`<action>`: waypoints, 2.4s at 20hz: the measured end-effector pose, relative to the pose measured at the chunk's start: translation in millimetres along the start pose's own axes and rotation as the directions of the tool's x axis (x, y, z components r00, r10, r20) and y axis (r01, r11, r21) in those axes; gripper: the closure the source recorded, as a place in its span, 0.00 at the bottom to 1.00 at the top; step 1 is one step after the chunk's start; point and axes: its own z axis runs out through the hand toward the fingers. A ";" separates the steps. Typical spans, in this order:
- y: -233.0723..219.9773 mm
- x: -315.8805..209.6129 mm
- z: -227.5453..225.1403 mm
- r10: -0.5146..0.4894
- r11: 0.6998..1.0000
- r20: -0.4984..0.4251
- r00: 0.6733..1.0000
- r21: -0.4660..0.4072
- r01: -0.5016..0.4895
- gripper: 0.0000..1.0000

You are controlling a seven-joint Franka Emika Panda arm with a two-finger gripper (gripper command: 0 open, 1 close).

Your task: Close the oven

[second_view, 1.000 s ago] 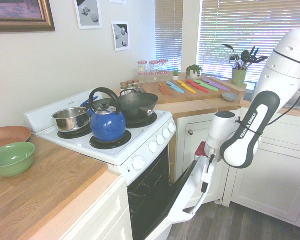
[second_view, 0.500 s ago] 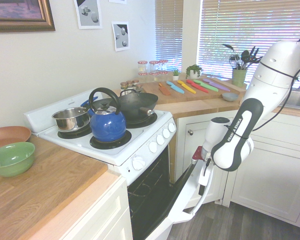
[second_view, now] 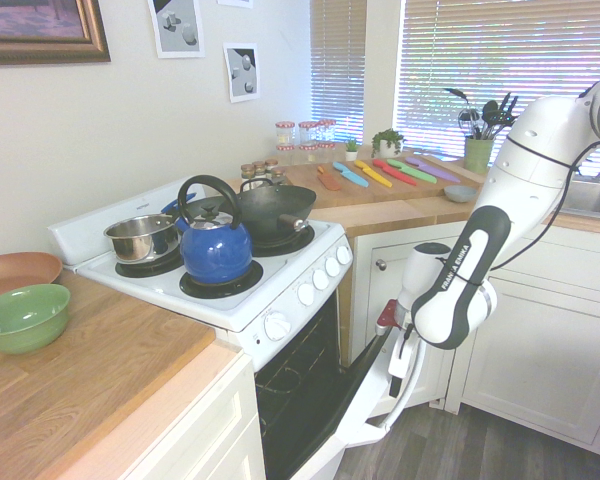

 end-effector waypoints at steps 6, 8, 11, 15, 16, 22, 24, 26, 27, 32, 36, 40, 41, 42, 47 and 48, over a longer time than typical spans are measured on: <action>-15.7 -1.2 -1.6 -0.035 0.999 -0.022 0.999 -0.002 0.035 0.00; -18.3 0.9 -2.7 -0.039 0.999 -0.028 0.999 -0.003 0.038 0.00; -22.0 3.2 -4.0 -0.043 0.999 -0.032 0.999 -0.005 0.043 0.00; -31.5 8.5 -8.5 -0.050 0.999 -0.038 0.998 -0.011 0.049 0.00; -35.2 11.0 -10.6 -0.051 0.999 -0.040 0.998 -0.013 0.051 0.00; -71.4 32.1 -31.3 -0.074 0.997 -0.050 0.996 -0.029 0.072 0.00; -86.2 40.9 -38.5 -0.081 0.996 -0.052 0.995 -0.028 0.079 0.00; -99.3 49.8 -41.2 -0.083 0.996 -0.054 0.995 -0.029 0.082 0.00; -105.7 54.4 -41.3 -0.081 0.996 -0.057 0.995 -0.029 0.079 0.00; -146.1 79.9 -62.4 -0.107 0.994 -0.095 0.990 -0.032 0.104 0.00; -170.8 85.9 -108.0 -0.116 0.993 -0.099 0.988 -0.048 0.112 0.00; -154.0 69.6 -150.1 -0.076 0.994 -0.046 0.996 -0.084 0.072 0.00; -145.7 62.6 -162.7 -0.069 0.993 -0.034 0.997 -0.095 0.066 0.00; -136.9 55.1 -175.5 -0.061 0.992 -0.023 0.998 -0.108 0.058 0.00; -94.8 1.0 -224.7 -0.029 0.991 0.026 0.999 -0.127 0.033 0.00; -85.9 -11.5 -229.4 -0.023 0.992 0.036 0.999 -0.127 0.027 0.00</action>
